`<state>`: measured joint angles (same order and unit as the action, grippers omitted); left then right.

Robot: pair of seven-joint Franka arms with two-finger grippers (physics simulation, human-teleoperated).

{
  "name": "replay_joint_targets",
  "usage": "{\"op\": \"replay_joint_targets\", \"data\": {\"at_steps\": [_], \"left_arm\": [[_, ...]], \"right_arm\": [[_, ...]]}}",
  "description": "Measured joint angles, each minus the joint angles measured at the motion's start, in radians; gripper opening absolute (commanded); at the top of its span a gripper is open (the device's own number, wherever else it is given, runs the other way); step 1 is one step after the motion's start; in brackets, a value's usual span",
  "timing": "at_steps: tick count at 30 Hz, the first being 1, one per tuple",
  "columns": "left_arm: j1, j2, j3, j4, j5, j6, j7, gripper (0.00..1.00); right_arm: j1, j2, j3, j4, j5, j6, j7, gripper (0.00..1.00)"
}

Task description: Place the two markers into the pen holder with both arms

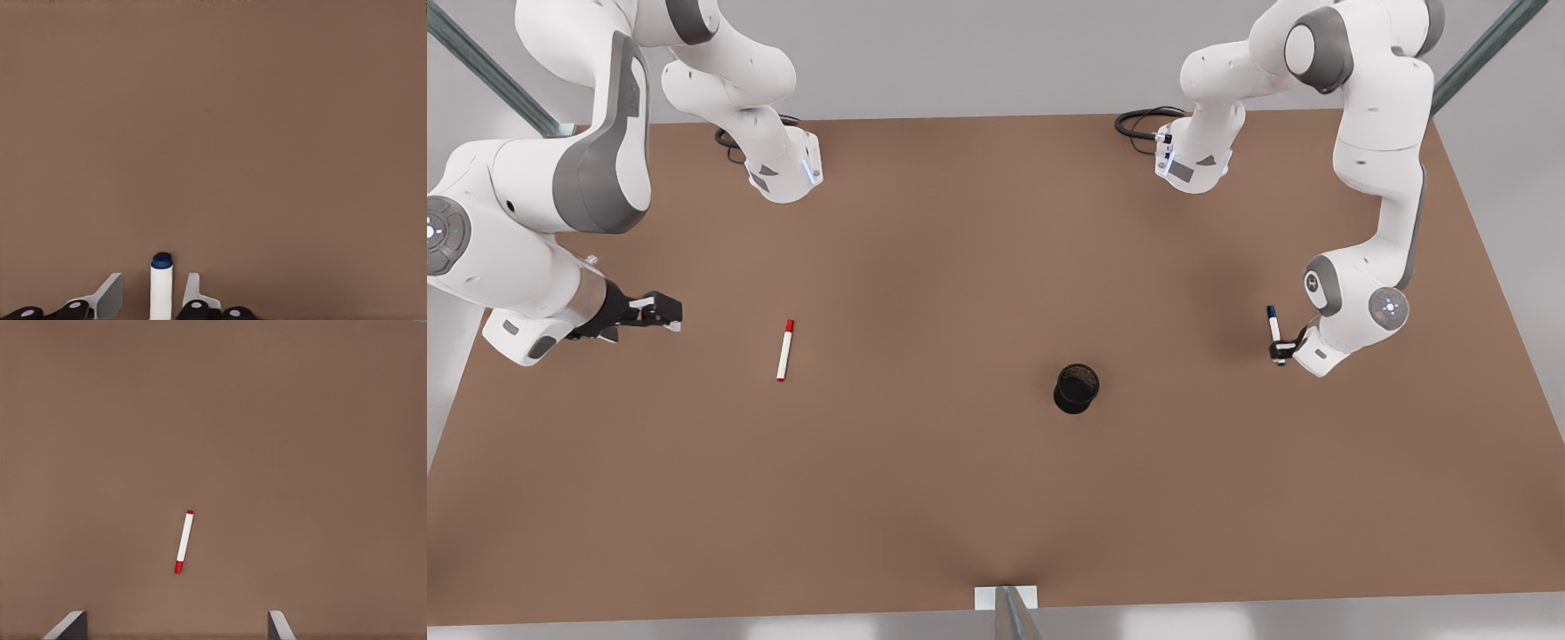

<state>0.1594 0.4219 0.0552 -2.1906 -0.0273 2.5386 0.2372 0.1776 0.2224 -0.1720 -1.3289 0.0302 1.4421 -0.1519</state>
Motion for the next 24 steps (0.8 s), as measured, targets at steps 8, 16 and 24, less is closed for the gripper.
{"op": "replay_joint_targets", "data": {"at_steps": [8,16,24], "left_arm": [[-0.002,0.016,0.000,0.000,0.000,0.026,0.045,0.48],[-0.004,0.027,-0.001,0.000,0.001,0.033,0.074,0.41],[-0.004,0.036,-0.002,0.000,0.001,0.034,0.092,0.38]], "right_arm": [[0.004,0.045,0.001,-0.008,-0.001,0.042,0.000,1.00],[0.005,0.071,0.052,-0.596,0.000,0.510,0.045,1.00],[0.005,0.228,0.069,-0.645,0.000,0.814,0.112,1.00]]}}
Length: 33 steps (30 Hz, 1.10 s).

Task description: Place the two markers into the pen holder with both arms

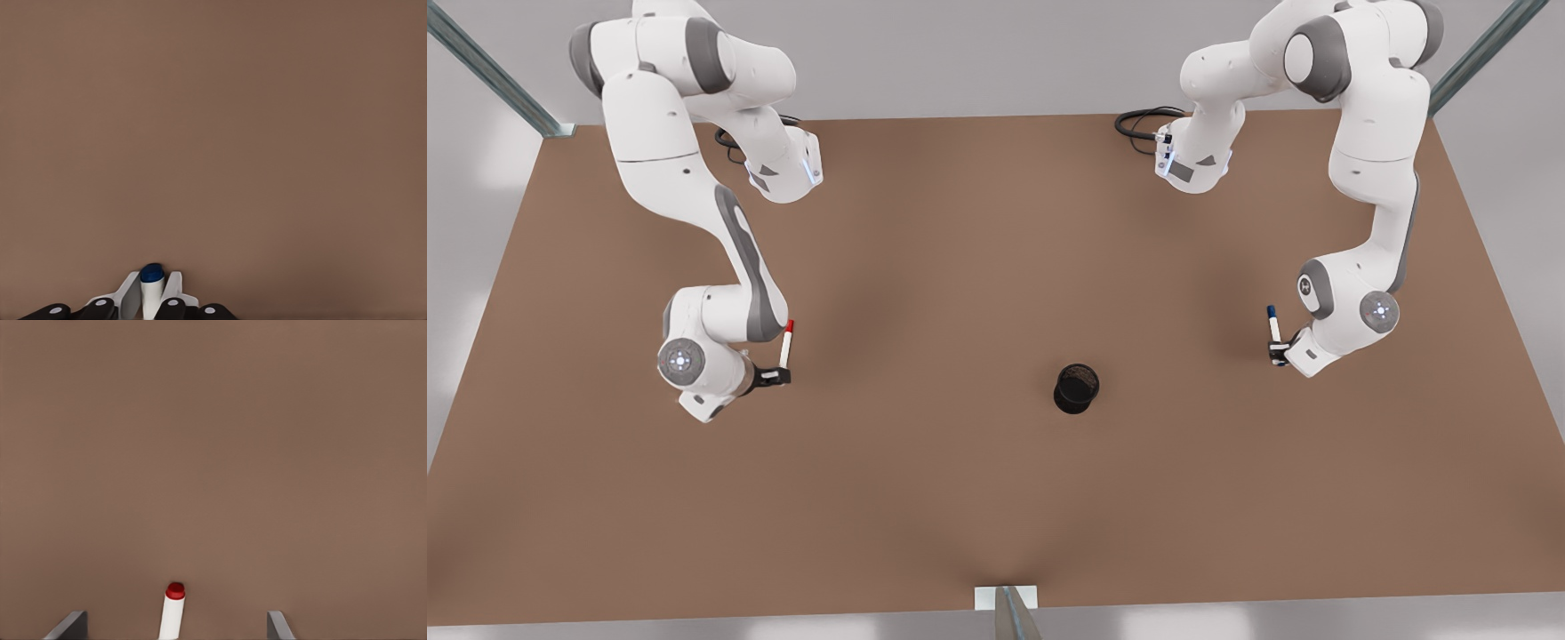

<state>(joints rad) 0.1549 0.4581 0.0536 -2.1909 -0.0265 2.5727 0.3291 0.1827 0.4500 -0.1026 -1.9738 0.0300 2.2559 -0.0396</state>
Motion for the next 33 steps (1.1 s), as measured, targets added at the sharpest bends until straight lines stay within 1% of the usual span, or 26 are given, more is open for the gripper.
{"op": "replay_joint_targets", "data": {"at_steps": [3,10,16,17,18,22,24,27,30,33], "left_arm": [[0.000,0.000,0.000,0.000,0.000,0.000,0.005,0.37],[0.000,0.001,0.000,-0.002,0.000,-0.001,0.013,0.34],[0.000,0.007,-0.001,-0.002,0.000,-0.001,0.017,0.34],[0.000,0.007,-0.001,-0.002,-0.001,-0.001,0.018,0.32],[0.000,0.006,-0.001,-0.002,0.000,-0.001,0.017,0.28],[0.000,0.001,-0.001,-0.002,0.005,-0.001,0.012,0.23],[0.000,-0.002,-0.001,-0.001,0.008,-0.001,0.008,0.21],[0.000,-0.047,-0.012,0.001,0.010,-0.016,0.002,0.21],[-0.008,-0.144,-0.049,0.024,-0.010,-0.055,-0.002,0.21],[-0.018,-0.188,-0.110,0.141,-0.056,-0.142,-0.008,0.21]], "right_arm": [[-0.008,-0.005,0.016,-0.031,0.000,0.046,0.027,1.00],[-0.014,-0.014,0.020,-0.096,0.002,0.100,0.077,1.00],[-0.012,-0.014,0.020,-0.101,0.003,0.115,0.106,1.00],[-0.013,-0.013,0.021,-0.101,0.003,0.117,0.110,1.00],[-0.012,-0.010,0.021,-0.102,0.003,0.119,0.114,1.00],[-0.012,-0.027,0.036,-0.142,0.003,0.129,0.128,0.99],[-0.012,-0.042,0.039,-0.208,0.003,0.159,0.135,1.00],[-0.016,-0.046,0.039,-0.246,0.003,0.207,0.143,1.00],[-0.032,-0.034,0.040,-0.249,0.003,0.241,0.149,1.00],[-0.038,-0.013,0.040,-0.245,0.002,0.268,0.154,1.00]]}}
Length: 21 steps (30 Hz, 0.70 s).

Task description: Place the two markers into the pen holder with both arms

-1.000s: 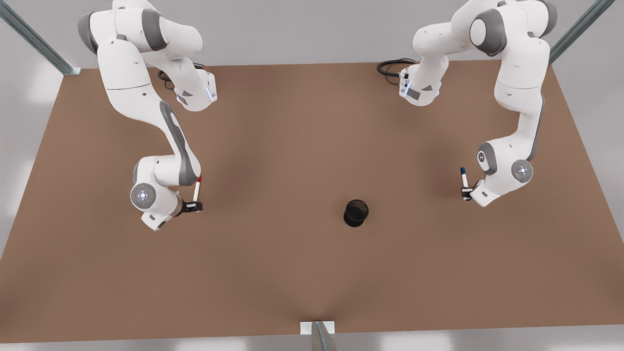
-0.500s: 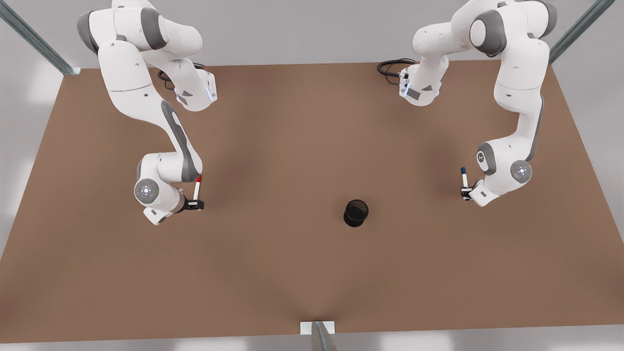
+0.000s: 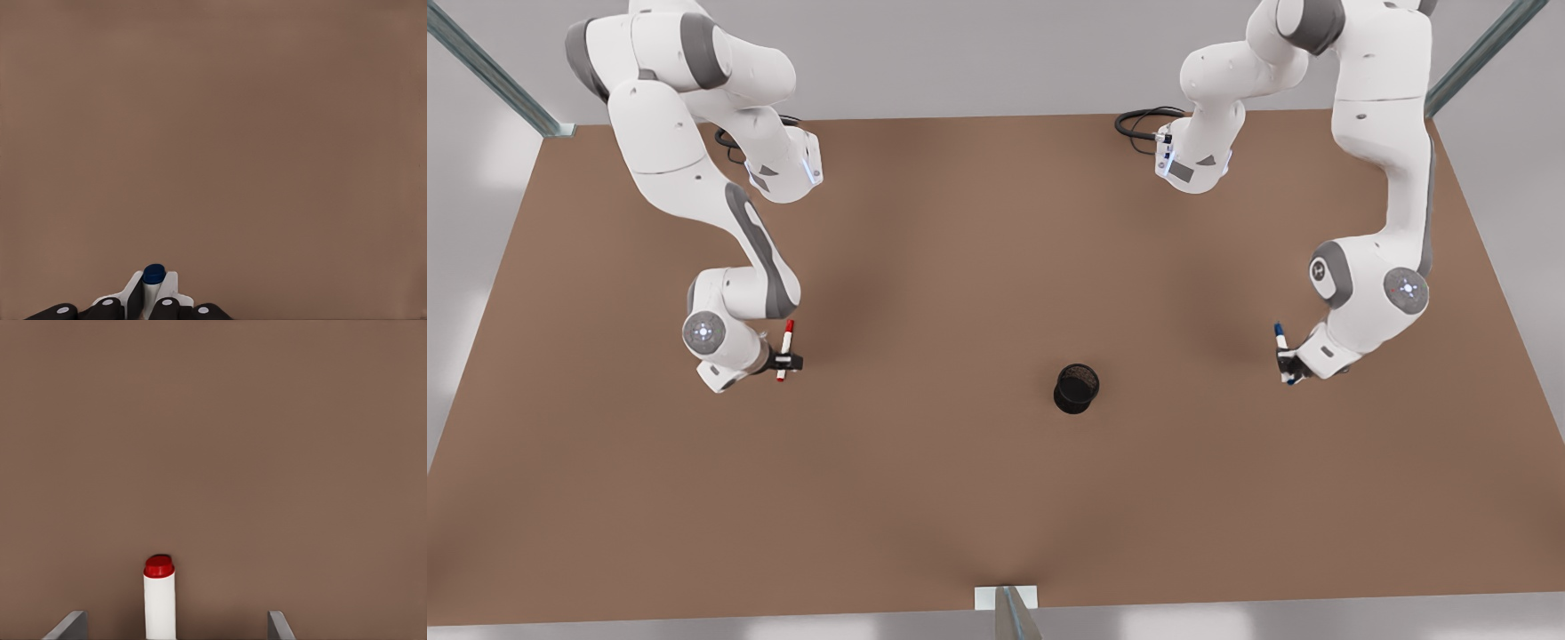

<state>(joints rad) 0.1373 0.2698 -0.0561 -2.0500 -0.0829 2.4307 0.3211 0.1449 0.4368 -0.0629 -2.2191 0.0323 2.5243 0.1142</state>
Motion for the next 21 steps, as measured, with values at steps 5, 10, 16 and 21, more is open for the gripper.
{"op": "replay_joint_targets", "data": {"at_steps": [5,10,16,21], "left_arm": [[0.000,-0.002,-0.132,0.219,-0.091,-0.234,-0.029,0.21],[-0.080,0.041,-0.224,0.375,-0.339,-0.368,0.005,0.21],[-0.195,0.104,-0.241,0.463,-0.602,-0.307,0.168,0.21],[-0.210,0.105,-0.243,0.447,-0.806,-0.215,0.404,0.21]], "right_arm": [[0.001,0.010,0.000,0.001,0.000,0.027,0.007,0.69],[0.006,0.010,0.001,0.001,0.000,0.037,0.012,0.62],[0.008,0.010,0.002,0.002,0.003,0.040,0.016,0.30],[0.004,0.011,0.002,0.010,0.004,0.041,0.015,0.29]]}}
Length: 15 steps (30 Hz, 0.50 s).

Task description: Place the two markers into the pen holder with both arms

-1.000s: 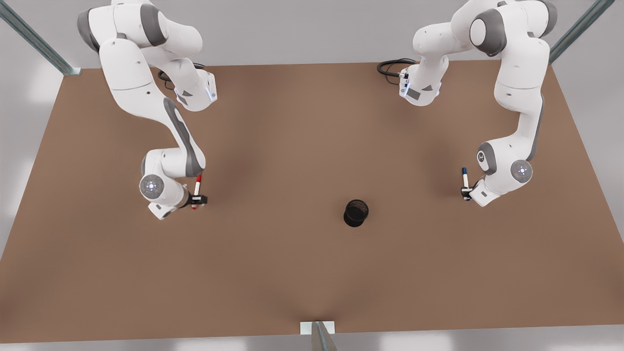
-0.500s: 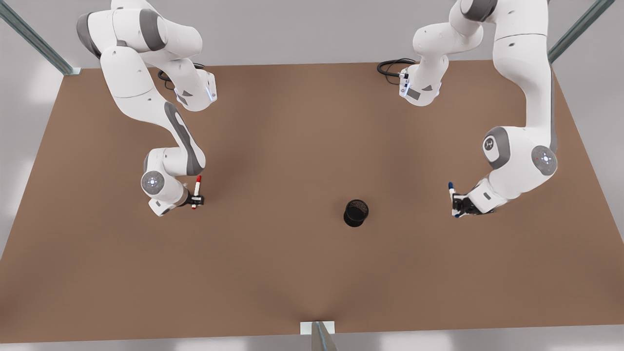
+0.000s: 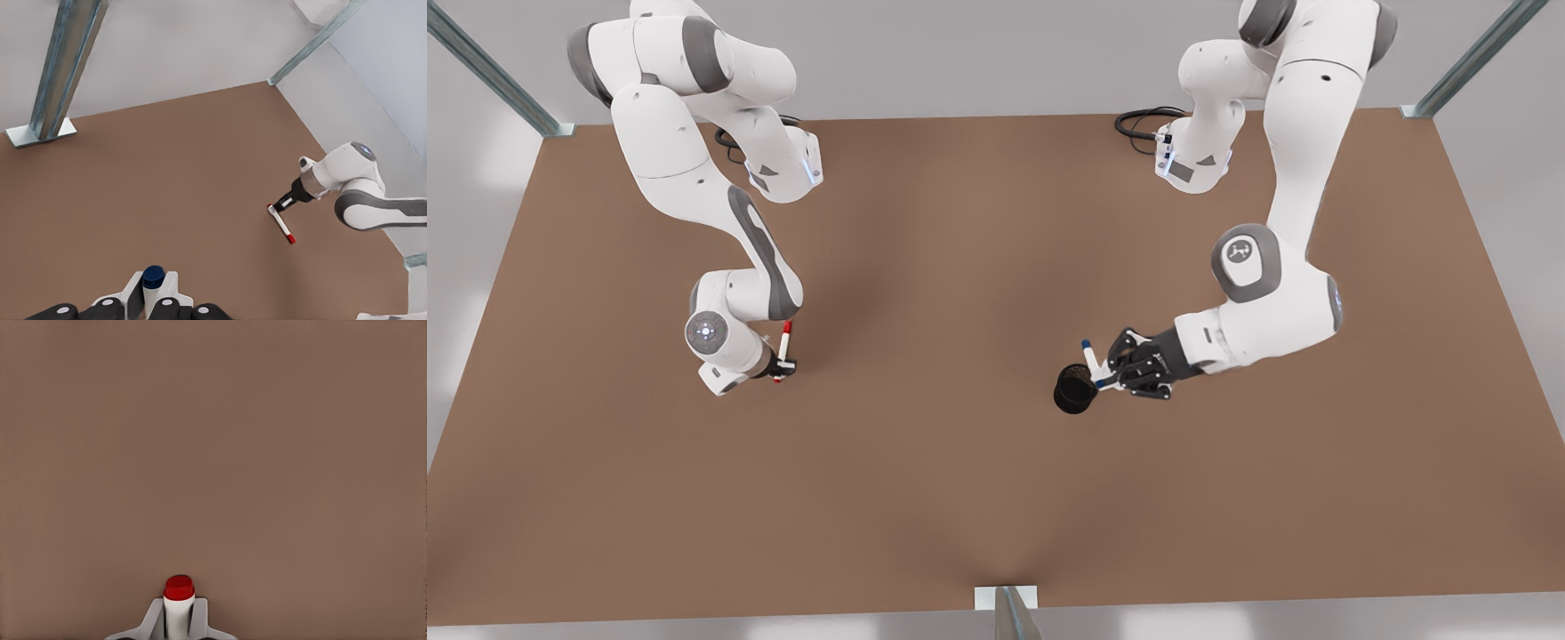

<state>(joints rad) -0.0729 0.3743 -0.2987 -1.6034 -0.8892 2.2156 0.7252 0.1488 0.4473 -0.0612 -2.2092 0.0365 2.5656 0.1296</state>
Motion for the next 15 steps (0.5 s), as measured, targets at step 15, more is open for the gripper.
{"op": "replay_joint_targets", "data": {"at_steps": [15], "left_arm": [[-0.024,-0.144,0.002,-0.275,-0.349,0.220,0.728,0.21]], "right_arm": [[0.048,-0.027,0.197,0.585,-0.010,-0.341,0.041,0.28]]}}
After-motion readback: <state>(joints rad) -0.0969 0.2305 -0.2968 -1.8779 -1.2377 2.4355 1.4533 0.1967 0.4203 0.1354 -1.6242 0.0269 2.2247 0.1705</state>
